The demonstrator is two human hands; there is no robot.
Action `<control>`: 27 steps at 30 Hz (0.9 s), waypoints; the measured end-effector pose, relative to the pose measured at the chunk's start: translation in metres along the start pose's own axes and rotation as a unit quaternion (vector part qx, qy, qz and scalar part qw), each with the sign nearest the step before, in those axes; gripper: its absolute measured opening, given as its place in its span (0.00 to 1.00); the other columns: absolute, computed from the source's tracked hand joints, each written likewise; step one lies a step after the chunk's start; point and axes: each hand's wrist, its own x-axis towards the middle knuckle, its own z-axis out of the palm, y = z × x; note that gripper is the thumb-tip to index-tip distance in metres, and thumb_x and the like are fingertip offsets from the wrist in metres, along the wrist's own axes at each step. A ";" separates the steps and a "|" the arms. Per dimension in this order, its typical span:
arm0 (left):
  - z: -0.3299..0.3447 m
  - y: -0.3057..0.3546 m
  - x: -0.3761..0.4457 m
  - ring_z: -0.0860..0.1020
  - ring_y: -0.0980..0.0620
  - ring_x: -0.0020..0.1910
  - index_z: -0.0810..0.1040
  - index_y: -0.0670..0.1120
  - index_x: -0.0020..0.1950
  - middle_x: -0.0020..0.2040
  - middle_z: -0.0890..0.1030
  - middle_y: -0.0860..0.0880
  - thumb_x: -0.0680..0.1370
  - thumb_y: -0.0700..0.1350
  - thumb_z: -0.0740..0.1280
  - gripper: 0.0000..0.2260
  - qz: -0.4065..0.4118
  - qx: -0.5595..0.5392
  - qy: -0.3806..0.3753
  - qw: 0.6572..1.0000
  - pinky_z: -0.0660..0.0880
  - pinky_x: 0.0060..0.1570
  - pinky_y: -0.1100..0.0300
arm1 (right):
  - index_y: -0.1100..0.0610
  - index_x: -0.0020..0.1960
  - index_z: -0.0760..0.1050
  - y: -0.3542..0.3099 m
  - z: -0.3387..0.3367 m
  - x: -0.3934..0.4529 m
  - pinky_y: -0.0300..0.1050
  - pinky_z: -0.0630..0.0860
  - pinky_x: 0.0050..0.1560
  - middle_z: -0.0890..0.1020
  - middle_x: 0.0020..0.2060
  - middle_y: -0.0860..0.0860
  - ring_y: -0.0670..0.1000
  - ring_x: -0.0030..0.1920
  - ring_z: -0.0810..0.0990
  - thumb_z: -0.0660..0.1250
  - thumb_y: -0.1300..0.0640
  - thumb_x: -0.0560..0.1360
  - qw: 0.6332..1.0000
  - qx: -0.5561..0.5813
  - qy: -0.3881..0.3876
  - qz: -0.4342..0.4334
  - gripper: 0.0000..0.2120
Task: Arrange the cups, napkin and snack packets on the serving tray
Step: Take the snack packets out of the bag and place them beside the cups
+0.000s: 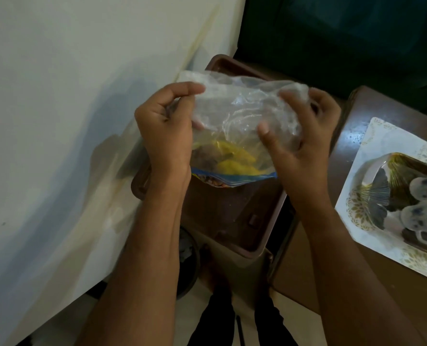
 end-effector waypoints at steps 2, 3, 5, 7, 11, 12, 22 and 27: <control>-0.001 0.004 0.003 0.82 0.57 0.37 0.88 0.46 0.48 0.41 0.87 0.54 0.75 0.35 0.70 0.10 -0.030 -0.031 -0.023 0.999 0.79 0.40 0.62 | 0.54 0.72 0.74 0.005 0.000 -0.003 0.48 0.67 0.78 0.59 0.75 0.60 0.57 0.79 0.59 0.77 0.40 0.71 0.995 -0.055 -0.070 -0.034 0.34; -0.003 0.005 0.005 0.83 0.56 0.40 0.88 0.47 0.49 0.41 0.87 0.54 0.74 0.37 0.70 0.10 -0.049 -0.041 -0.035 0.997 0.80 0.43 0.61 | 0.55 0.73 0.73 0.007 0.000 -0.004 0.45 0.65 0.78 0.59 0.76 0.60 0.57 0.79 0.58 0.78 0.40 0.69 0.991 -0.075 -0.099 -0.043 0.38; -0.008 0.005 0.008 0.83 0.53 0.48 0.88 0.47 0.53 0.45 0.87 0.52 0.70 0.38 0.69 0.14 -0.078 -0.039 -0.063 0.994 0.81 0.49 0.55 | 0.54 0.74 0.72 0.013 -0.001 -0.005 0.46 0.67 0.77 0.60 0.77 0.58 0.57 0.79 0.59 0.82 0.45 0.66 0.984 -0.103 -0.137 -0.042 0.41; -0.012 0.005 0.008 0.81 0.52 0.53 0.85 0.44 0.62 0.49 0.84 0.53 0.68 0.36 0.67 0.23 -0.075 -0.016 -0.105 0.992 0.81 0.53 0.53 | 0.53 0.74 0.73 0.017 -0.002 -0.004 0.52 0.72 0.73 0.66 0.74 0.56 0.56 0.76 0.65 0.83 0.53 0.67 0.981 -0.124 -0.142 -0.036 0.38; -0.020 0.006 0.006 0.79 0.57 0.58 0.76 0.46 0.73 0.59 0.80 0.55 0.67 0.32 0.73 0.33 0.017 0.184 -0.194 0.963 0.80 0.57 0.58 | 0.56 0.62 0.80 0.013 -0.001 0.002 0.50 0.74 0.57 0.80 0.57 0.55 0.59 0.60 0.76 0.81 0.51 0.68 0.976 -0.201 -0.064 -0.055 0.25; -0.019 0.007 0.005 0.77 0.53 0.62 0.75 0.49 0.73 0.61 0.77 0.53 0.67 0.35 0.77 0.35 0.062 0.277 -0.193 0.939 0.78 0.60 0.58 | 0.57 0.58 0.81 0.009 -0.001 0.004 0.50 0.72 0.53 0.81 0.53 0.54 0.60 0.56 0.76 0.81 0.49 0.68 0.970 -0.233 -0.033 -0.068 0.22; -0.012 0.020 -0.013 0.76 0.41 0.57 0.81 0.39 0.42 0.56 0.78 0.38 0.69 0.39 0.74 0.05 0.233 0.409 -0.030 0.882 0.73 0.52 0.58 | 0.64 0.41 0.82 -0.017 0.001 0.005 0.46 0.68 0.45 0.81 0.45 0.58 0.61 0.49 0.76 0.75 0.54 0.70 0.941 -0.308 0.101 -0.093 0.12; -0.006 0.024 -0.030 0.79 0.39 0.47 0.81 0.38 0.38 0.40 0.82 0.42 0.66 0.35 0.71 0.03 0.293 0.377 -0.018 0.878 0.70 0.46 0.59 | 0.61 0.44 0.83 -0.022 0.001 0.001 0.48 0.68 0.38 0.82 0.41 0.57 0.58 0.39 0.79 0.68 0.53 0.73 0.951 -0.291 0.100 -0.034 0.12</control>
